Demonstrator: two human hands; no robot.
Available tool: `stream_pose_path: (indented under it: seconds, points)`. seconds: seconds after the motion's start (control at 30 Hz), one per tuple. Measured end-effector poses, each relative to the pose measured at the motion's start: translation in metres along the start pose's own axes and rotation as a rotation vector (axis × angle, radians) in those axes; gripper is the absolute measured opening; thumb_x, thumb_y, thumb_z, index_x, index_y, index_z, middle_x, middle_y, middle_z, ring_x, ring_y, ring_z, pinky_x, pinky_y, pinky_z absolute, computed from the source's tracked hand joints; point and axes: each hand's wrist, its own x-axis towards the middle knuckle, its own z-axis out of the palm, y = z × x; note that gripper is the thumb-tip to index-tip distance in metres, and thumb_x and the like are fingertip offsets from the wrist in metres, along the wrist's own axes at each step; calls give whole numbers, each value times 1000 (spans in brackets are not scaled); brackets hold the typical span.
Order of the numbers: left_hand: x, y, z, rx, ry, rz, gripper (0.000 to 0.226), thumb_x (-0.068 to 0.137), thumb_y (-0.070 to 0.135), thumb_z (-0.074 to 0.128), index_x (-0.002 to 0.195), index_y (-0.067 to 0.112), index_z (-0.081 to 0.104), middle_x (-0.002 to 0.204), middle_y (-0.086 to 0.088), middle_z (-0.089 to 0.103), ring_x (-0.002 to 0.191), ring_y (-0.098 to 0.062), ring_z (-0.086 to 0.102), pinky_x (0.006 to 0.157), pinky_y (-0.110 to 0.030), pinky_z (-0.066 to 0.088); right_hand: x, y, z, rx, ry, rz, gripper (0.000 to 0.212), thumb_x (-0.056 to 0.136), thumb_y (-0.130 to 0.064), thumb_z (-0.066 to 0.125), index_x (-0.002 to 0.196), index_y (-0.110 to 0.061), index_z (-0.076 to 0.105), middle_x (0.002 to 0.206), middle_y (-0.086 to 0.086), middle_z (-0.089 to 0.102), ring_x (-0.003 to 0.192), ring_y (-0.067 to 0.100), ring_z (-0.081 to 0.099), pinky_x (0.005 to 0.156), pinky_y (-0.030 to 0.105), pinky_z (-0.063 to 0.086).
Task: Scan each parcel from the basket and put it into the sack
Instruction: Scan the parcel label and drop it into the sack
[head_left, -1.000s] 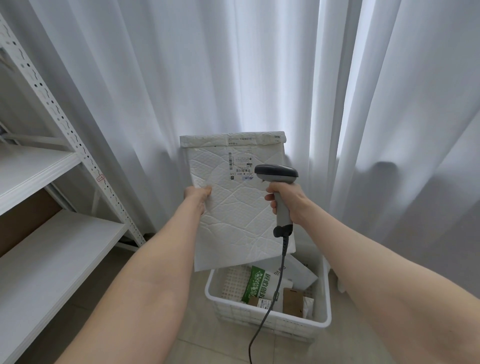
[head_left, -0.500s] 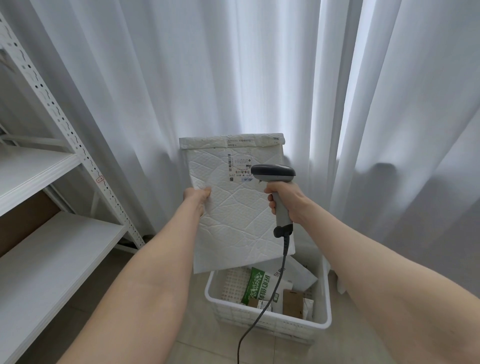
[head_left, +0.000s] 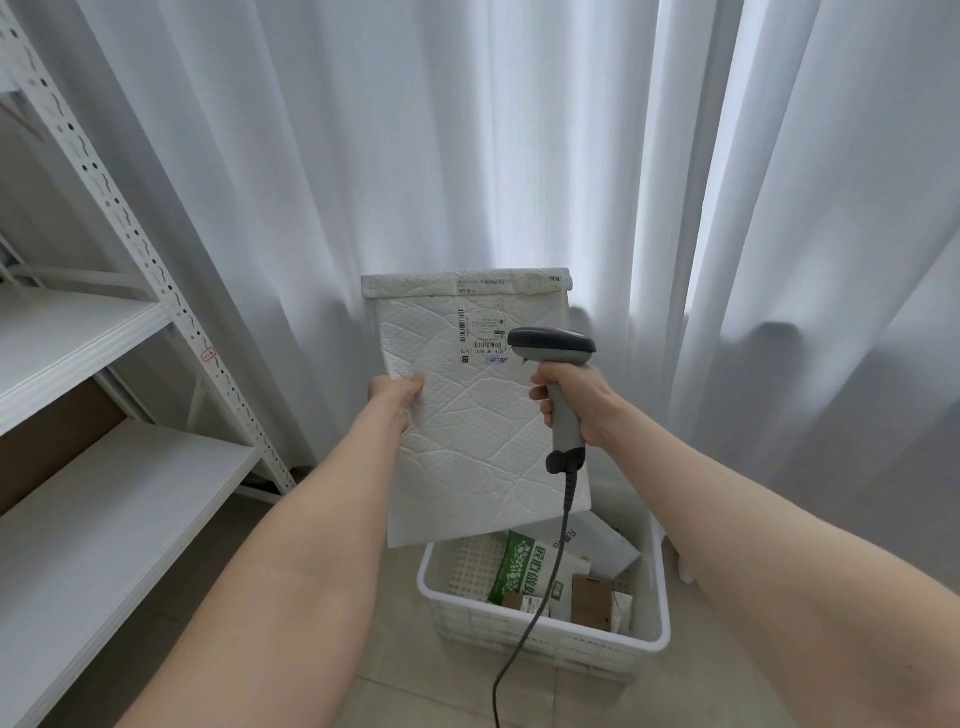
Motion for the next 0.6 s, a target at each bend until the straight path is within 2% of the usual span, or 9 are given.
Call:
stream_pose_path:
  seconds: [0.07, 0.17, 0.33, 0.47, 0.6]
  points:
    - [-2, 0, -4, -21, -21, -4, 41, 89, 0, 63, 127, -10, 51, 131, -19, 56, 98, -17, 53, 94, -35, 45, -1, 3, 2, 11, 3, 0, 4, 87, -3, 59, 85, -6, 60, 71, 10, 61, 46, 13, 49, 47, 24, 44]
    - [-5, -4, -23, -60, -27, -31, 41, 87, 0, 66, 125, -8, 53, 127, -19, 59, 108, -27, 60, 90, -36, 47, -3, 12, 11, 33, 29, 9, 4, 87, -1, 60, 86, -5, 61, 74, 12, 62, 51, 16, 50, 51, 27, 44]
    - [-23, -14, -79, -150, -39, -47, 37, 87, 0, 66, 122, -7, 56, 120, -18, 62, 95, -26, 58, 91, -47, 50, -14, 38, 32, 85, 15, 59, 4, 86, 0, 62, 87, -3, 62, 74, 11, 61, 54, 16, 53, 53, 26, 46]
    - [-65, -23, -133, -154, 35, -8, 37, 90, 0, 63, 125, -6, 54, 120, -18, 60, 99, -26, 57, 91, -45, 48, -37, 65, 54, 88, -37, 99, 9, 84, -2, 67, 93, -3, 64, 76, 10, 63, 58, 16, 57, 56, 26, 49]
    - [-113, -36, -197, -132, 165, 41, 38, 89, 2, 64, 125, -6, 54, 122, -18, 60, 100, -26, 59, 92, -42, 49, -77, 98, 80, 80, -106, 132, 10, 83, -6, 71, 90, -4, 64, 74, 9, 63, 59, 16, 56, 57, 26, 48]
